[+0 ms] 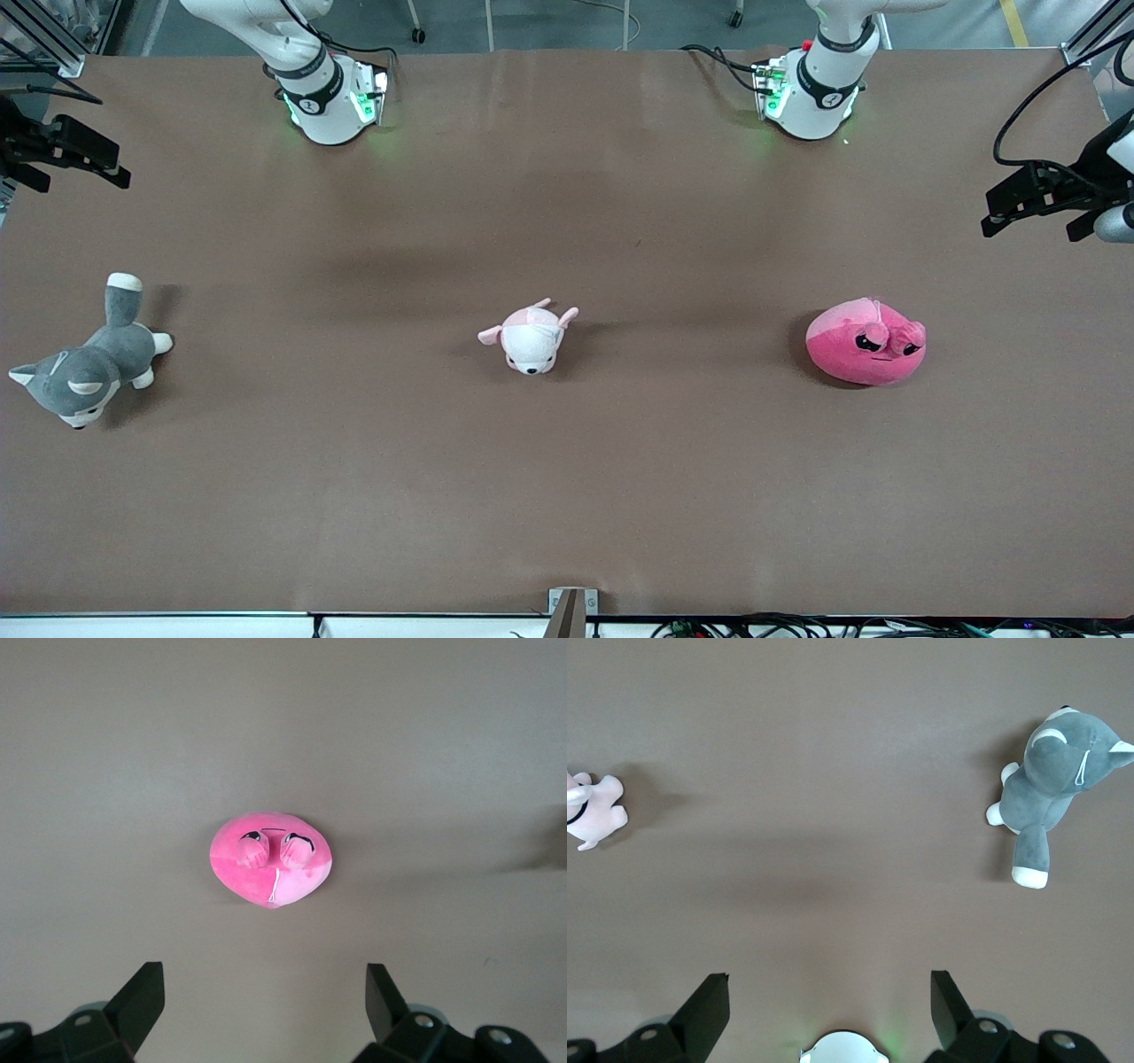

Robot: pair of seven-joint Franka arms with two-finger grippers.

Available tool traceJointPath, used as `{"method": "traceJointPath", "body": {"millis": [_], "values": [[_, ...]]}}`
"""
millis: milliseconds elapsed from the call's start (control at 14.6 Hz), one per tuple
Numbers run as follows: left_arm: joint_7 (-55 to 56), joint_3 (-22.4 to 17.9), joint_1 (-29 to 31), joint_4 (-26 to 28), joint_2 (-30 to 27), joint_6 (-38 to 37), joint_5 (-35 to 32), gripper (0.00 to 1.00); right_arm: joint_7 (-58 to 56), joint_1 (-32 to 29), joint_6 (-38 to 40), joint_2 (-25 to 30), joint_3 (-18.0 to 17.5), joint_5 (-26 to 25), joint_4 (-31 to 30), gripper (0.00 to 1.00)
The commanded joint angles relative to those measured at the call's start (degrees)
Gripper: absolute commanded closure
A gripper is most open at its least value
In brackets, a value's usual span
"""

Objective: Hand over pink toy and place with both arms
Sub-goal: 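Move the left gripper to the round pink plush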

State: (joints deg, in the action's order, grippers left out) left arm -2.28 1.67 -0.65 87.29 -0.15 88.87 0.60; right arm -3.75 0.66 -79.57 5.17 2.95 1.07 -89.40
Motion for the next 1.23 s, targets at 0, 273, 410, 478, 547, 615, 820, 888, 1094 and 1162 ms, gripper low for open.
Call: {"method": "traceJointPath", "body": {"millis": [0, 273, 410, 478, 547, 615, 820, 888, 1094, 1162], "values": [[0.00, 0.09, -0.05, -0.80, 0.24, -0.19, 0.02, 0.00, -0.29, 0.39, -0.42, 1.16, 0.21, -0.71, -1.22, 0.00], [0.17, 0.09, -0.31, -0.80, 1.28, -0.19, -0.07, 0.00, -0.29, 0.39, -0.42, 1.16, 0.21, -0.72, -1.22, 0.00], [-0.44, 0.18, -0.05, -0.80, 2.43, -0.19, 0.02, 0.00, -0.29, 0.48, -0.42, 1.16, 0.30, -0.71, -1.22, 0.00], [-0.79, 0.18, 0.12, -0.72, 2.96, -0.19, -0.07, 0.00, -0.29, 0.39, -0.42, 1.16, 0.30, -0.63, -1.04, 0.00], [-0.88, 0.18, 0.04, -0.72, 4.53, -0.27, -0.16, 0.00, -0.20, 0.30, -0.24, 1.16, 0.30, -0.63, -0.95, 0.00], [-0.80, 0.18, -0.05, -0.80, 6.02, -0.45, -0.51, 0.00, -0.11, 0.30, -0.07, 1.16, 0.30, -0.63, -0.78, 0.00], [-0.45, 0.09, 0.65, -0.37, 7.78, -1.15, -0.25, 0.00, 0.15, 0.22, 0.02, 0.98, 0.39, -0.63, -0.51, 0.00], [-0.79, -0.08, 0.83, -0.37, 8.41, -2.72, -0.33, 0.00, 0.24, 0.22, 0.02, 0.98, 0.39, -0.63, -0.51, 0.00], [-0.89, -0.17, 1.97, 0.60, 10.16, -4.14, -0.77, 0.00, 0.33, 0.30, 0.02, 0.98, 0.39, -0.63, -0.51, 0.00], [-0.89, -0.26, 1.97, 0.60, 11.13, -4.06, -1.03, 0.00, 0.33, 0.30, 0.02, 0.98, 0.39, -0.63, -0.51, 0.00]]}}
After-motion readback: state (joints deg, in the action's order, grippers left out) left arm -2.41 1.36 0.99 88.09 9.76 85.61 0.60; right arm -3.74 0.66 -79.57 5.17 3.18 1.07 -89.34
